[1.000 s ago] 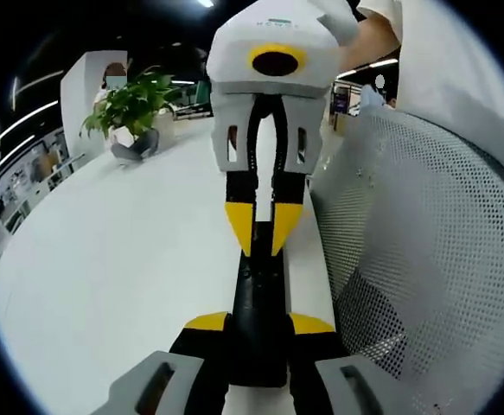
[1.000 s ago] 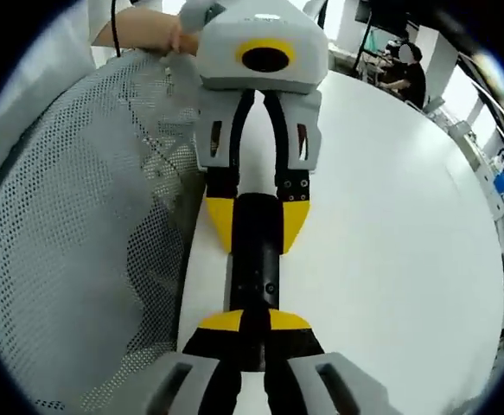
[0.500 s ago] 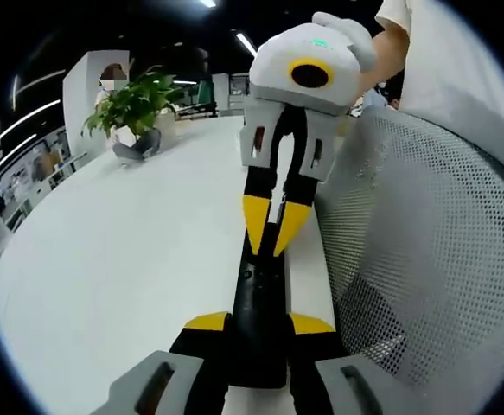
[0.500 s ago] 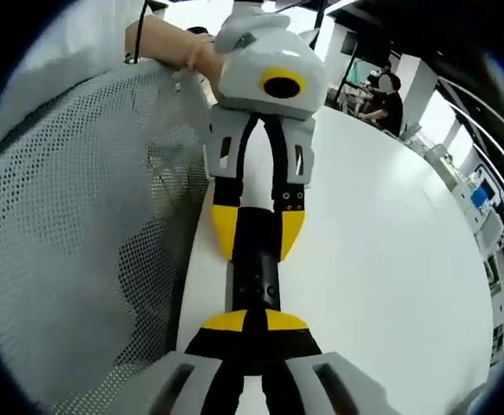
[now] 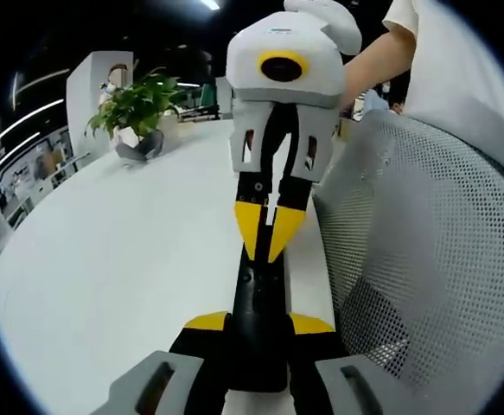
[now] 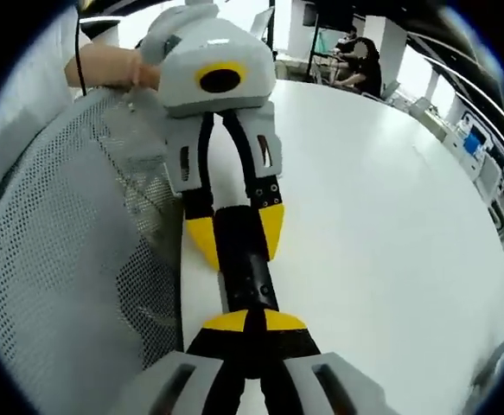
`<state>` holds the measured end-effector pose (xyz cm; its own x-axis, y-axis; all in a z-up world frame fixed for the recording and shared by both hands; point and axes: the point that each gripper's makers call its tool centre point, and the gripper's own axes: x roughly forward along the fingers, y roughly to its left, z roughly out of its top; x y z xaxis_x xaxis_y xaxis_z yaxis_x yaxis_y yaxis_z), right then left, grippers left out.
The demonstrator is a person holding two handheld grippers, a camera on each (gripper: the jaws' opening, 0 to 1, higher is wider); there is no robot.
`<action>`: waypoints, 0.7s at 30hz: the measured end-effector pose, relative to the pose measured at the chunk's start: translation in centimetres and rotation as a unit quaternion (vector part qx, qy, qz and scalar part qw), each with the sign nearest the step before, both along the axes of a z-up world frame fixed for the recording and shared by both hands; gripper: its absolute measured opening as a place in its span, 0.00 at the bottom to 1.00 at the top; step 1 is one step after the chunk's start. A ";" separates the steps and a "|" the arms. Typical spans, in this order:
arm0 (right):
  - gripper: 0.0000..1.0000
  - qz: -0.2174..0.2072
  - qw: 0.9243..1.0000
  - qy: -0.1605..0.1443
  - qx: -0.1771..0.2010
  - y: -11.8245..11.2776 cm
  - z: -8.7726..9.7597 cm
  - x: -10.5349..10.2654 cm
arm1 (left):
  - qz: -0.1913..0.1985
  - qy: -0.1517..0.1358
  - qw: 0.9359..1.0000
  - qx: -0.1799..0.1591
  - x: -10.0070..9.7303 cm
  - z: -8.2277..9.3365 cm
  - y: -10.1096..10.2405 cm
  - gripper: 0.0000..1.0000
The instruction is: Press the specified remote control buttons in sequence, fully releasing each button before pressing the next.
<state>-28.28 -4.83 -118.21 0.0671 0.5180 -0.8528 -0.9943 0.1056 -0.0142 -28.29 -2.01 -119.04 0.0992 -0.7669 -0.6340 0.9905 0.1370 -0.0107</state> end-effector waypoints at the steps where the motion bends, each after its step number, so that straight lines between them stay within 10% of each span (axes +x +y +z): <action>1: 0.01 -0.001 1.000 -0.004 -0.004 0.1 0.0 -0.1 | 0.000 0.001 1.000 0.000 0.0 0.0 0.0 0.24; 6: 0.01 0.116 0.989 -0.051 -0.076 0.1 -0.2 -0.2 | -0.003 0.002 1.000 -0.002 0.0 0.0 0.0 0.24; 13: 0.00 0.214 0.970 -0.088 -0.078 0.0 -0.3 -0.3 | -0.001 0.003 1.000 -0.001 0.1 0.0 0.0 0.24; 21: 0.00 0.231 0.964 -0.116 -0.065 0.0 -0.3 -0.4 | 0.000 0.004 1.000 -0.006 0.1 0.0 0.0 0.24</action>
<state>-28.71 -4.80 -118.47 0.0506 0.4278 -0.9024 -0.9032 -0.3660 -0.2241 -28.20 -2.01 -119.05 0.0939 -0.7741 -0.6261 0.9905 0.1361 -0.0197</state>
